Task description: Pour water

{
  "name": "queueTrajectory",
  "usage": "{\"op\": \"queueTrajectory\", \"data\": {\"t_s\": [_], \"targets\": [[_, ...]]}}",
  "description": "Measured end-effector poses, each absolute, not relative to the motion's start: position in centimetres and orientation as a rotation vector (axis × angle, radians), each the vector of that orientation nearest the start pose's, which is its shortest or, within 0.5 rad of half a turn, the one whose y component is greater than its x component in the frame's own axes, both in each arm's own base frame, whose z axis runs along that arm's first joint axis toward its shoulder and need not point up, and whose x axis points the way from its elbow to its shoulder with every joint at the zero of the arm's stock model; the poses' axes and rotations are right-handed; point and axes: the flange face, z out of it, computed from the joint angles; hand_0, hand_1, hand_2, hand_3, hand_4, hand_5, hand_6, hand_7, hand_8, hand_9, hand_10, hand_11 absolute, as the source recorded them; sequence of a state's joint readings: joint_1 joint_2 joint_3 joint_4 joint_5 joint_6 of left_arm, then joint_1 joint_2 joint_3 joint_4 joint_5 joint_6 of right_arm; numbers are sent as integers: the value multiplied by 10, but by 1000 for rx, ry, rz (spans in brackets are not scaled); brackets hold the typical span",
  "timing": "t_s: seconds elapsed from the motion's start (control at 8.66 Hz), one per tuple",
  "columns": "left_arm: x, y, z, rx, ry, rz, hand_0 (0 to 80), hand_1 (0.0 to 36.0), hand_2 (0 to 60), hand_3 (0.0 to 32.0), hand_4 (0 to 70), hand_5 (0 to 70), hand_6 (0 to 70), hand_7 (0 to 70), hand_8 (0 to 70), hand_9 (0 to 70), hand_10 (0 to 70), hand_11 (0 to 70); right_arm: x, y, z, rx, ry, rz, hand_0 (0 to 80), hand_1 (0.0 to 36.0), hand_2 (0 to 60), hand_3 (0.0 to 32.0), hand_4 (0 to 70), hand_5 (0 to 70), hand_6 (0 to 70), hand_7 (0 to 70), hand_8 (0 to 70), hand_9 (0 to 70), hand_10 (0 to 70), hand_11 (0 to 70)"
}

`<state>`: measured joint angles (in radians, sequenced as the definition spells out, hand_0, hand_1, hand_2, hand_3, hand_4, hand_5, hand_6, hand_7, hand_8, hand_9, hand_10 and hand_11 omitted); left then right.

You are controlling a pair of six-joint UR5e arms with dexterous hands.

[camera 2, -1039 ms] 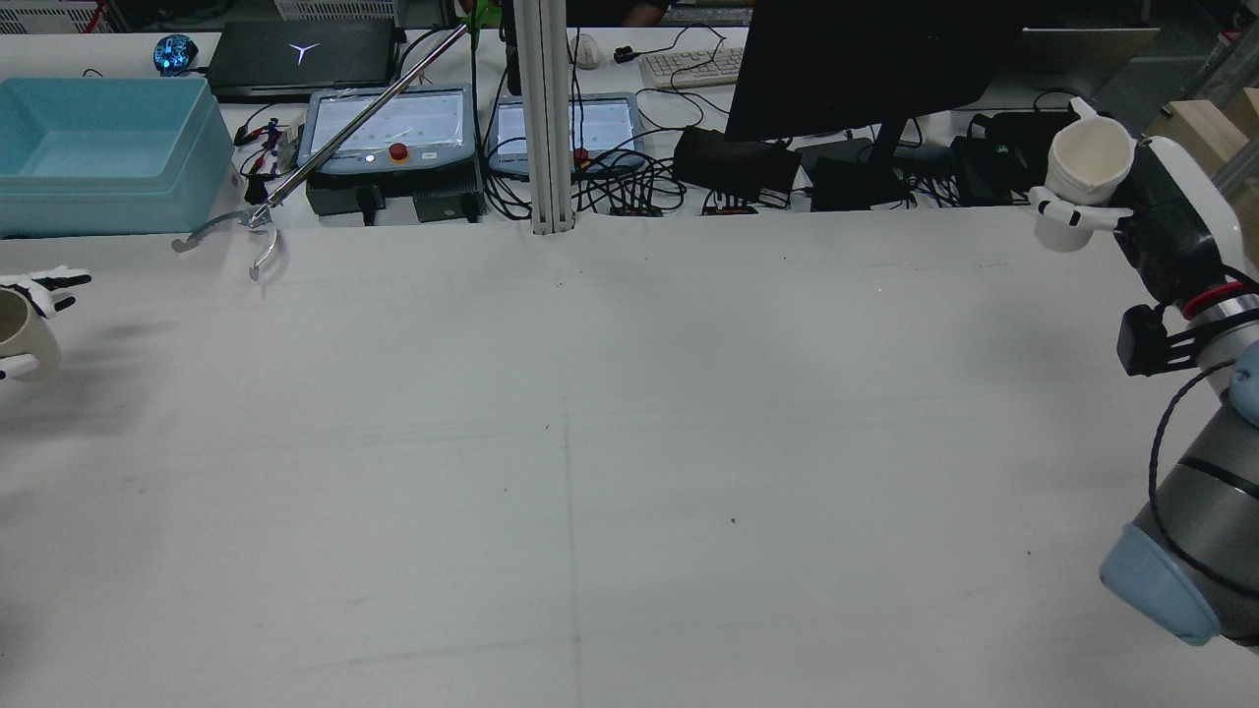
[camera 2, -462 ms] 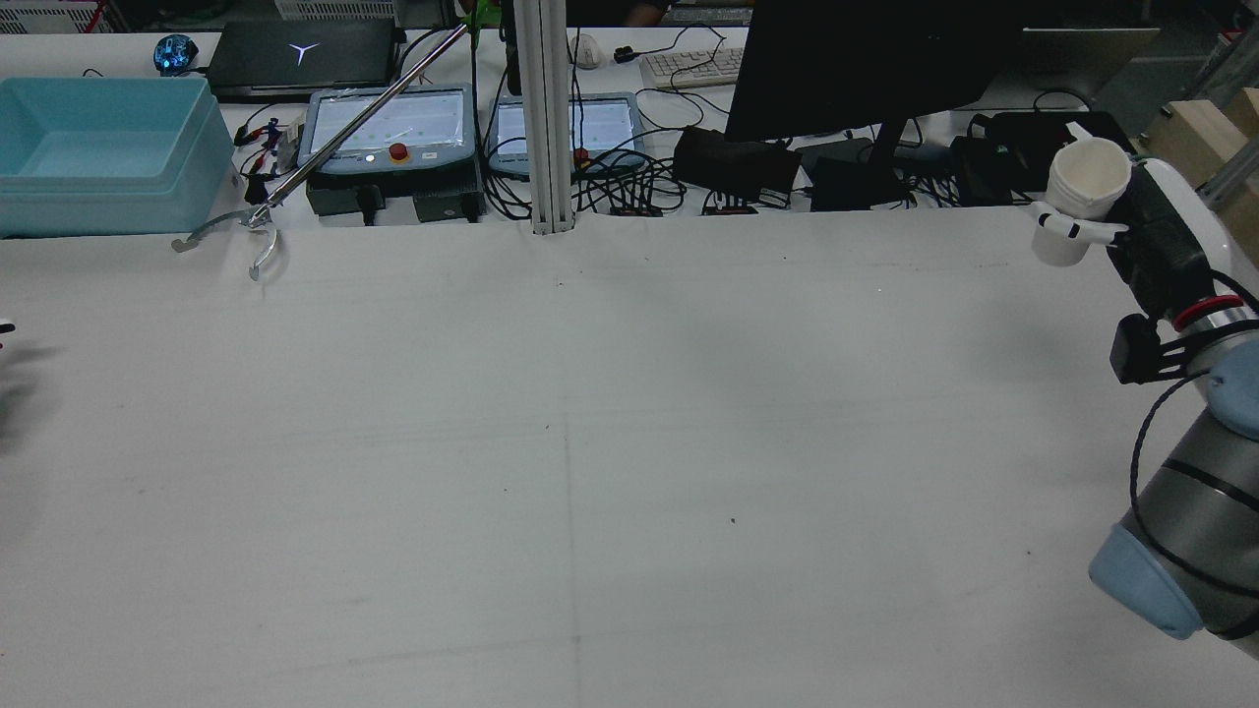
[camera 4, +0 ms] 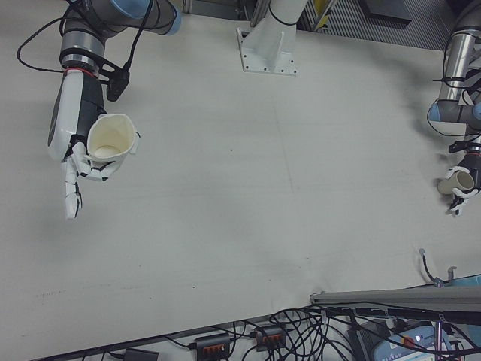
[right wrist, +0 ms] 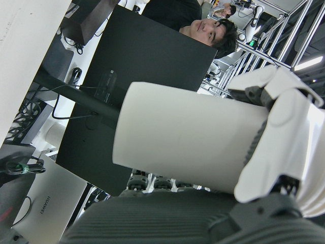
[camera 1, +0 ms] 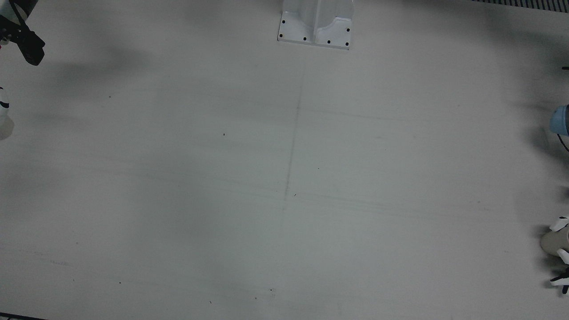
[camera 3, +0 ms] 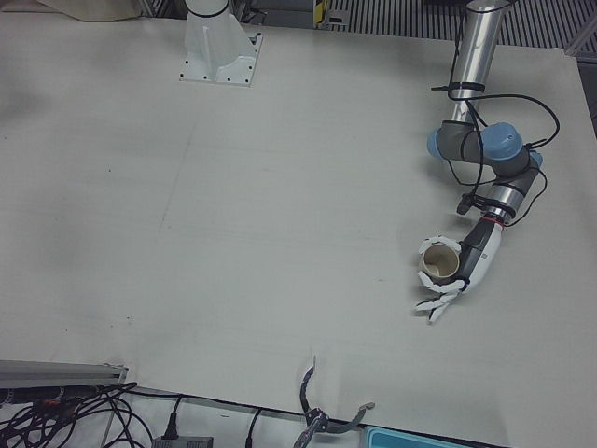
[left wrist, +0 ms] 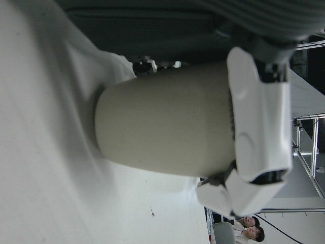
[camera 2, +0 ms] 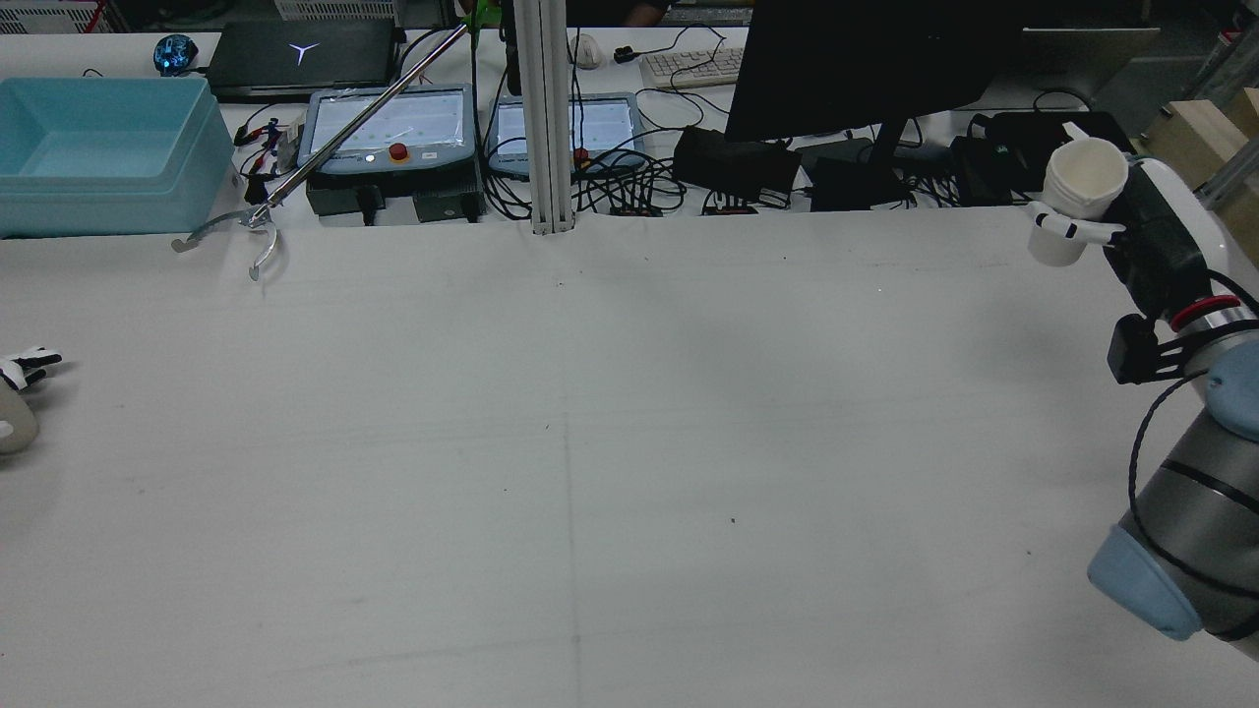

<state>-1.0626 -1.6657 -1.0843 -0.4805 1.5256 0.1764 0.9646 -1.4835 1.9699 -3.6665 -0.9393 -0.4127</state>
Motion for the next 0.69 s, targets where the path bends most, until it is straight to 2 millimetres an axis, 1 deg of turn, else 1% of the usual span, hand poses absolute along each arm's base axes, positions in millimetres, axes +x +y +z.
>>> {"op": "queueTrajectory", "data": {"t_s": [0.12,0.35,0.46,0.58,0.69], "targets": [[125,-516,820,-294,2052,-1774,559,253,517,0,694,700,230,163,91,73,85,135,-105,-488,505,-550,2355,-2439,443,231,600,0,211,700,51,83,45,87,76,121],[122,-518,814,-288,2072,-1766,558,239,458,0,676,700,223,164,87,72,83,132,-105,-488,505,-549,2356,-2440,443,230,600,0,210,700,52,85,46,88,77,122],[121,-518,813,-286,2075,-1764,557,238,455,0,672,700,222,162,87,71,84,133,-105,-488,505,-551,2355,-2441,443,229,600,0,211,700,53,86,46,88,77,122],[121,-518,814,-283,2073,-1766,557,233,437,0,670,700,222,162,87,72,85,134,-106,-488,505,-552,2355,-2442,446,230,600,0,211,700,53,86,46,88,77,123],[121,-517,815,-281,2072,-1766,559,209,322,0,629,700,213,161,83,69,82,129,-106,-488,505,-552,2356,-2443,446,227,600,0,209,700,54,87,46,88,76,122]]}}
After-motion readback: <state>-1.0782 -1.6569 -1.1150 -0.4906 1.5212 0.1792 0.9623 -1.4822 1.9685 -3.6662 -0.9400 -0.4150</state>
